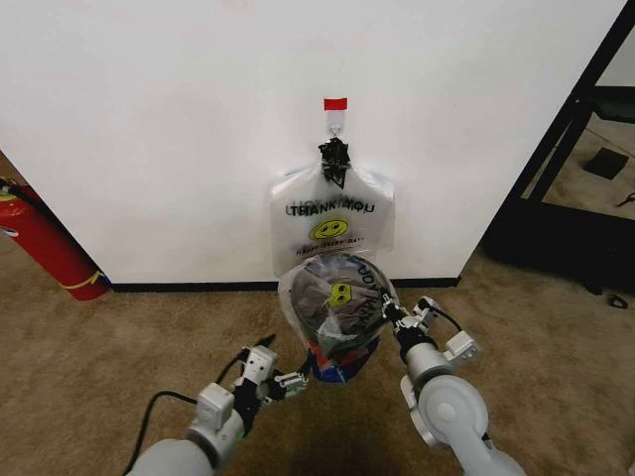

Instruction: Pick up the garbage bag from the wall and place it over the trash bin.

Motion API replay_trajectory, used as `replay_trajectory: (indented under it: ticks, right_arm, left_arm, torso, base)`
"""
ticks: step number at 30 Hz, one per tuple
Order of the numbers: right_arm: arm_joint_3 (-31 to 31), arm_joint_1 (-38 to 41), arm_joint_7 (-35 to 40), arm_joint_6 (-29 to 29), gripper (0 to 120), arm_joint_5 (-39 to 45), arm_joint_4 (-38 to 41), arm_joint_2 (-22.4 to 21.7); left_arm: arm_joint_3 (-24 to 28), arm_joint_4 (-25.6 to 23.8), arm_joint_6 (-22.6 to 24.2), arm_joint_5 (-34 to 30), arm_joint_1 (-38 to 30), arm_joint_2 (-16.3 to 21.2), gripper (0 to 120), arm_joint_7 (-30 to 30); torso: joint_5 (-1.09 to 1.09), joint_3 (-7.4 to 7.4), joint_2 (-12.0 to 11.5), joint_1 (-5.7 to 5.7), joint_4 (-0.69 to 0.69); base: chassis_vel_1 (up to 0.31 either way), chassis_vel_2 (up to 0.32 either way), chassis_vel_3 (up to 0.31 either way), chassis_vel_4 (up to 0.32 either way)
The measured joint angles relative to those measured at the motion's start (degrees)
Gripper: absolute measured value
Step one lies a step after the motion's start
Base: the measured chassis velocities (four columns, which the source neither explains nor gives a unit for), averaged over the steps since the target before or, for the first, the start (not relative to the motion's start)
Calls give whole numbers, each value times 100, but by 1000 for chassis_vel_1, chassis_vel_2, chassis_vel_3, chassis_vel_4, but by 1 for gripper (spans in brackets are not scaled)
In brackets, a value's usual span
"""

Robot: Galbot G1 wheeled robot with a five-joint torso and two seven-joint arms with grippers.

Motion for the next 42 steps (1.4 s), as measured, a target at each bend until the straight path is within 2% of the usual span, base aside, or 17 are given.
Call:
replay_trajectory:
  ticks: [3,5,6,7,9,10,12,13,14,15,17,20,21,24,26,33,42]
  right_arm:
    - [-39,-18,-38,35,1,-151,21,-34]
    - [-97,-35,-77,72,1,-315,34,-48]
    - [-97,-35,-77,72,1,-315,34,-48]
    - [-160,-25,-98,98,1,-413,33,-63]
    - [-236,-9,-120,111,1,-495,29,-72]
    - [-264,-26,-146,116,1,-556,31,-73]
    - [-265,-49,-180,134,1,-627,36,-73]
    - [-259,-64,-191,147,1,-665,37,-71]
    - [-259,-64,-191,147,1,-665,37,-71]
    - [-257,-74,-198,154,1,-685,37,-70]
    - [-256,-90,-210,169,1,-733,37,-66]
    - [-277,-117,-255,194,1,-878,27,-51]
    - [-277,-117,-255,194,1,-878,27,-51]
    - [-314,-119,-264,203,1,-942,13,-41]
    - [-337,-119,-271,204,1,-984,4,-38]
    - [-367,-126,-312,222,1,-1027,3,-40]
    - [-394,-136,-368,226,1,-1104,-8,-66]
  left_arm:
    - [123,-124,266,-419,-464,123,83,-111]
    - [284,-171,575,-963,-985,235,75,-193]
    - [284,-171,575,-963,-985,235,75,-193]
    - [337,-212,765,-1362,-1243,322,70,-276]
    - [481,-246,936,-1936,-1635,424,61,-388]
    - [658,-239,1013,-2527,-2062,476,57,-501]
    - [929,-131,1069,-3088,-2568,475,50,-656]
    - [1185,20,1112,-3456,-2974,428,43,-803]
    - [1185,20,1112,-3456,-2974,428,43,-803]
    - [1373,133,1151,-3698,-3260,369,42,-930]
    - [1688,328,1242,-4124,-3750,213,33,-1205]
    - [2352,751,1502,-4808,-4668,-152,19,-1887]
    - [2352,751,1502,-4808,-4668,-152,19,-1887]
    - [2741,1189,1746,-5274,-5226,-446,5,-2475]
    - [2869,1427,1828,-5420,-5430,-574,0,-2706]
    - [3164,2001,1934,-5454,-5793,-846,0,-2940]
    - [3441,2211,1947,-5433,-6013,-1079,0,-2972]
  torso:
    - [-1,0,0,0,-5]
    - [-1,1,0,0,-5]
    - [-1,1,0,0,-5]
    - [-2,1,0,0,-6]
    - [1,1,0,0,2]
    - [0,1,0,0,-2]
    - [1,1,0,0,-2]
    - [0,1,0,1,-4]
    - [0,1,0,1,-4]
    - [-1,1,0,1,-6]
    - [0,1,0,1,-4]
    - [0,1,-1,1,-4]
    - [0,1,-1,1,-4]
    - [1,1,0,1,-4]
    - [0,1,-1,1,-3]
    - [0,1,-1,1,-2]
    - [0,1,-1,1,-3]
  base:
    - [0,0,0,0]
    - [0,0,0,0]
    - [0,0,0,0]
    - [0,0,0,0]
    - [0,0,0,0]
    - [0,0,0,0]
    - [0,0,0,0]
    - [0,0,0,0]
    - [0,0,0,0]
    - [0,0,0,0]
    - [0,0,0,0]
    - [0,0,0,0]
    - [0,0,0,0]
    - [0,0,0,0]
    - [0,0,0,0]
    - [0,0,0,0]
    - [0,0,0,0]
